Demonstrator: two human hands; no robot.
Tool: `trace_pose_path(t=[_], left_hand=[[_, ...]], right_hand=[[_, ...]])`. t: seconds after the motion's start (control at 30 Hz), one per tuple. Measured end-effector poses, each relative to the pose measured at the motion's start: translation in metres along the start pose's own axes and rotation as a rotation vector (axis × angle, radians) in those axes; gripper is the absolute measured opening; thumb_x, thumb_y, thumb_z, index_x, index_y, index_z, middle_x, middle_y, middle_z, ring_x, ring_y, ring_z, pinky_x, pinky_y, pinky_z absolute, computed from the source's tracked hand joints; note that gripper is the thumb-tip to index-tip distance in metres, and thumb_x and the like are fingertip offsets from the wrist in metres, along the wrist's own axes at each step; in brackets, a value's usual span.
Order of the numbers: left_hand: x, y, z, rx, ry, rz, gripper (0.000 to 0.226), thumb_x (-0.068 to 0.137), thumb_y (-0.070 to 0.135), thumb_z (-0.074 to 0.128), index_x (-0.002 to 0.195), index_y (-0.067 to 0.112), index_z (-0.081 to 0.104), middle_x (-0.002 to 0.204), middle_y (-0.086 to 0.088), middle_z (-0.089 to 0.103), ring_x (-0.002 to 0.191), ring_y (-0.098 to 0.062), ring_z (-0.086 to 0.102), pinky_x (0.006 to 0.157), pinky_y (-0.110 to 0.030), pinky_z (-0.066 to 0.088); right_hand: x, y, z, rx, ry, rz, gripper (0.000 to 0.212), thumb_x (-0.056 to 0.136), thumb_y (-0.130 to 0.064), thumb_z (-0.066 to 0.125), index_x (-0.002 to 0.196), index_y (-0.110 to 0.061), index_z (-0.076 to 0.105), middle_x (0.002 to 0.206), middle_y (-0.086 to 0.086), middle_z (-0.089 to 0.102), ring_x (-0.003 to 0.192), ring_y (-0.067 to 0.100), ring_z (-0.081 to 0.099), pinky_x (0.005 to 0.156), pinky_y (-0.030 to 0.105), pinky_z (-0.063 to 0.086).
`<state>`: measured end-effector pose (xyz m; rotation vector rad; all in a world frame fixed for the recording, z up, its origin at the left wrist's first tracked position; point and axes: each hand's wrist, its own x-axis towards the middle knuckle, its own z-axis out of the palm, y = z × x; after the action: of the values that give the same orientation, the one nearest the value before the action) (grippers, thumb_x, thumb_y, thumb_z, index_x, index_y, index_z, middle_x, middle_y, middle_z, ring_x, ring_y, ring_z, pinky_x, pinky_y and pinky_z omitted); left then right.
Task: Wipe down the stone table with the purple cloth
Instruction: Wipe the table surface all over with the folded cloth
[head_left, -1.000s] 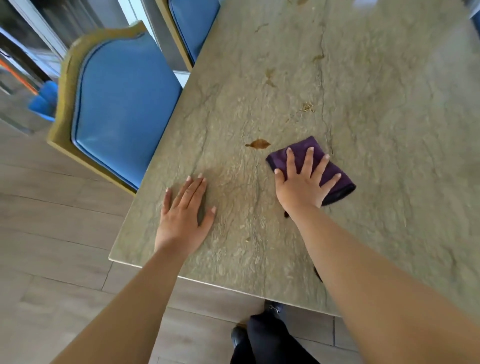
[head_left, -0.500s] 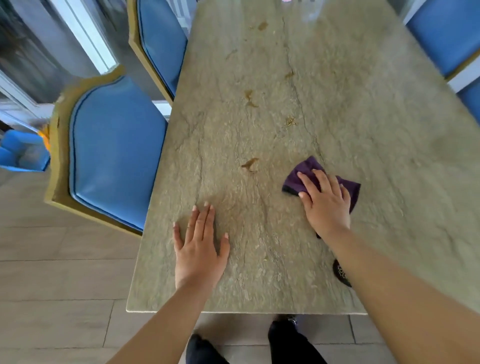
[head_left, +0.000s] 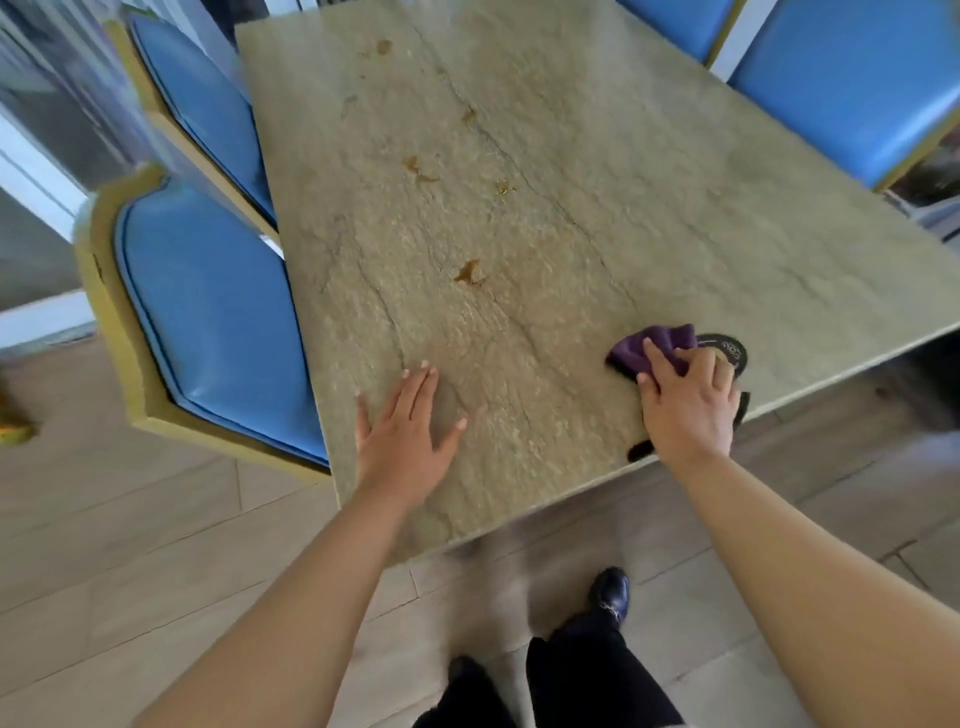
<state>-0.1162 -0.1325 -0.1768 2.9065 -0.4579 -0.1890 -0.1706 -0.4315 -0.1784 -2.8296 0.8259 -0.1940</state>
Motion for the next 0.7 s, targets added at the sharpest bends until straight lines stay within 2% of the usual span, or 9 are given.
trace_pose_path(t=[0.1, 0.17, 0.3, 0.4, 0.43, 0.5, 0.57, 0.63, 0.7], left_hand=[[-0.003, -0.018, 0.009, 0.002, 0.029, 0.112, 0.069, 0.095, 0.062, 0.017, 0.154, 0.028, 0.003, 0.161, 0.016, -0.002, 0.148, -0.005, -0.004, 0.118, -0.054, -0.009], [-0.002, -0.018, 0.012, -0.009, 0.031, 0.112, 0.067, 0.096, 0.060, 0.015, 0.154, 0.027, 0.005, 0.161, 0.017, -0.002, 0.147, -0.003, -0.007, 0.118, -0.052, -0.009], [-0.001, -0.021, 0.007, -0.172, 0.012, 0.120, 0.069, 0.090, 0.055, 0.005, 0.154, 0.030, 0.011, 0.160, 0.020, 0.003, 0.146, 0.002, -0.004, 0.118, -0.048, -0.013], [0.002, -0.025, -0.001, -0.413, -0.049, 0.106, 0.067, 0.088, 0.049, 0.009, 0.151, 0.031, 0.021, 0.158, 0.019, 0.013, 0.144, 0.006, 0.004, 0.118, -0.046, -0.013], [0.004, -0.027, -0.005, -0.530, -0.096, 0.081, 0.061, 0.091, 0.044, 0.013, 0.149, 0.031, 0.026, 0.158, 0.017, 0.017, 0.141, 0.010, 0.005, 0.118, -0.042, -0.014], [0.009, -0.037, -0.013, -0.712, -0.202, 0.026, 0.049, 0.099, 0.034, 0.019, 0.147, 0.031, 0.031, 0.157, 0.012, 0.022, 0.134, 0.013, 0.008, 0.117, -0.031, -0.014], [0.010, -0.051, -0.019, -0.663, -0.258, 0.073, 0.051, 0.098, 0.035, 0.018, 0.148, 0.031, 0.030, 0.158, 0.011, 0.021, 0.137, 0.009, 0.009, 0.115, -0.023, -0.009], [0.009, -0.062, -0.017, -0.559, -0.289, 0.148, 0.053, 0.098, 0.035, 0.017, 0.150, 0.031, 0.025, 0.159, 0.013, 0.017, 0.143, 0.005, 0.007, 0.115, -0.022, -0.007], [0.008, -0.065, -0.016, -0.531, -0.296, 0.180, 0.057, 0.095, 0.036, 0.017, 0.151, 0.030, 0.022, 0.160, 0.012, 0.015, 0.145, 0.002, 0.006, 0.115, -0.022, -0.008]], right_hand=[[-0.027, -0.034, 0.009, -0.004, 0.002, 0.072, 0.052, 0.096, -0.036, 0.040, 0.147, -0.024, 0.032, 0.135, 0.017, 0.035, 0.120, 0.036, 0.031, 0.100, 0.045, 0.028], [-0.044, -0.060, 0.016, -0.005, -0.007, 0.027, 0.054, 0.096, -0.033, 0.039, 0.147, -0.020, 0.029, 0.130, 0.015, 0.036, 0.115, 0.034, 0.033, 0.097, 0.043, 0.030], [-0.079, -0.103, 0.019, 0.050, -0.074, -0.177, 0.056, 0.093, -0.029, 0.043, 0.147, -0.016, 0.032, 0.119, 0.012, 0.041, 0.108, 0.031, 0.039, 0.094, 0.041, 0.036], [-0.113, -0.117, 0.015, 0.165, -0.156, -0.427, 0.055, 0.088, -0.023, 0.050, 0.141, -0.013, 0.043, 0.112, 0.010, 0.045, 0.103, 0.029, 0.043, 0.091, 0.042, 0.043], [-0.123, -0.119, 0.012, 0.261, -0.229, -0.521, 0.052, 0.088, -0.021, 0.051, 0.139, -0.014, 0.046, 0.110, 0.007, 0.045, 0.102, 0.025, 0.043, 0.092, 0.037, 0.042], [-0.129, -0.120, 0.000, 0.477, -0.427, -0.632, 0.046, 0.091, -0.016, 0.051, 0.137, -0.019, 0.050, 0.107, 0.001, 0.042, 0.097, 0.011, 0.039, 0.091, 0.015, 0.033], [-0.114, -0.117, -0.009, 0.611, -0.412, -0.567, 0.045, 0.090, -0.012, 0.053, 0.134, -0.023, 0.054, 0.107, -0.002, 0.042, 0.094, 0.007, 0.039, 0.086, 0.010, 0.032], [-0.081, -0.105, -0.007, 0.580, -0.178, -0.369, 0.046, 0.090, -0.013, 0.054, 0.134, -0.024, 0.053, 0.113, 0.003, 0.044, 0.103, 0.016, 0.042, 0.092, 0.023, 0.038], [-0.049, -0.094, -0.001, 0.339, -0.066, -0.173, 0.048, 0.092, -0.021, 0.051, 0.140, -0.024, 0.046, 0.126, 0.009, 0.041, 0.113, 0.026, 0.038, 0.099, 0.036, 0.037]])
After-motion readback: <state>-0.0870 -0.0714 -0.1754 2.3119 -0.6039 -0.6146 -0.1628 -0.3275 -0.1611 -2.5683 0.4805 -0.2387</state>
